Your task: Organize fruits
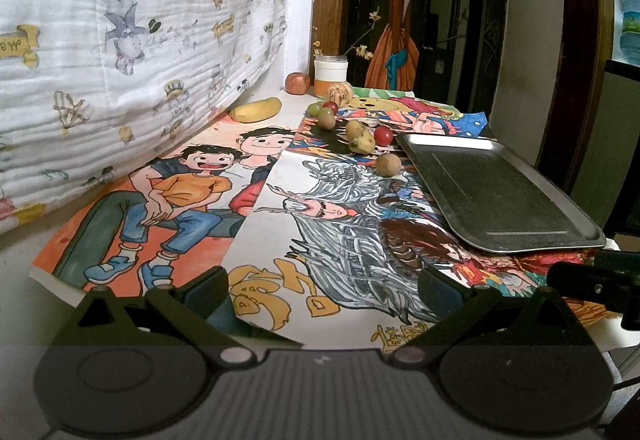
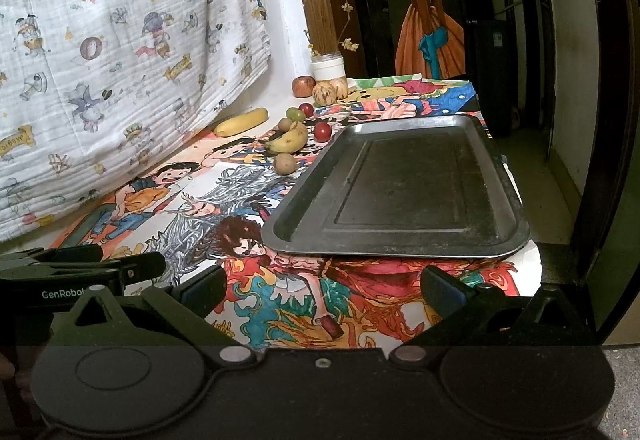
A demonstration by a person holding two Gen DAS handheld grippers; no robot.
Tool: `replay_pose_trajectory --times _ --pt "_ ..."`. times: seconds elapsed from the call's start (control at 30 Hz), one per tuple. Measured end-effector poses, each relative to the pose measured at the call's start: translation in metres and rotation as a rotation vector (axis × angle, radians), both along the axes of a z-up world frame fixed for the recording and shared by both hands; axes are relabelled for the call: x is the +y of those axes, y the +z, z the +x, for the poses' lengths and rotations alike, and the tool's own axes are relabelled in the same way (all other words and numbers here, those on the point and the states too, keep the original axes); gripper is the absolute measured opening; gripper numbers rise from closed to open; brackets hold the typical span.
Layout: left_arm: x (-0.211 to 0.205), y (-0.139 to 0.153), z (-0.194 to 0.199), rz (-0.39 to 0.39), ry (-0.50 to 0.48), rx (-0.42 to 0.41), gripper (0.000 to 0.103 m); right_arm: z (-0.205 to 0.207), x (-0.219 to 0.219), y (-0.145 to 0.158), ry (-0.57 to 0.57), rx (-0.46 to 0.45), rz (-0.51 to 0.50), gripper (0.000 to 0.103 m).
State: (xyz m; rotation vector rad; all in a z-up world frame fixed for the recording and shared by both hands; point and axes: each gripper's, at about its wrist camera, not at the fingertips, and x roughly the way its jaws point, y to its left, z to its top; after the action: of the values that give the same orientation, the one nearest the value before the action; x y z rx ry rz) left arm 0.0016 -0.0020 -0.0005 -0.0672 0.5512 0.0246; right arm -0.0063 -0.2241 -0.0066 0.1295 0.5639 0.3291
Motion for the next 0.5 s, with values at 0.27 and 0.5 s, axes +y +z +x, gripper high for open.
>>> replay_pose_trajectory --times 0.27,0.5 --pt "0.0 0.0 0.0001 0.0 0.0 0.001 0.103 0.0003 0.0001 -0.0001 0.0 0.001 0.0 0.103" --pt "-0.0021 -0.0006 -0.0016 0.0 0.0 0.002 0.103 0.0001 0.0003 -0.0002 0.0 0.001 0.0 0.103"
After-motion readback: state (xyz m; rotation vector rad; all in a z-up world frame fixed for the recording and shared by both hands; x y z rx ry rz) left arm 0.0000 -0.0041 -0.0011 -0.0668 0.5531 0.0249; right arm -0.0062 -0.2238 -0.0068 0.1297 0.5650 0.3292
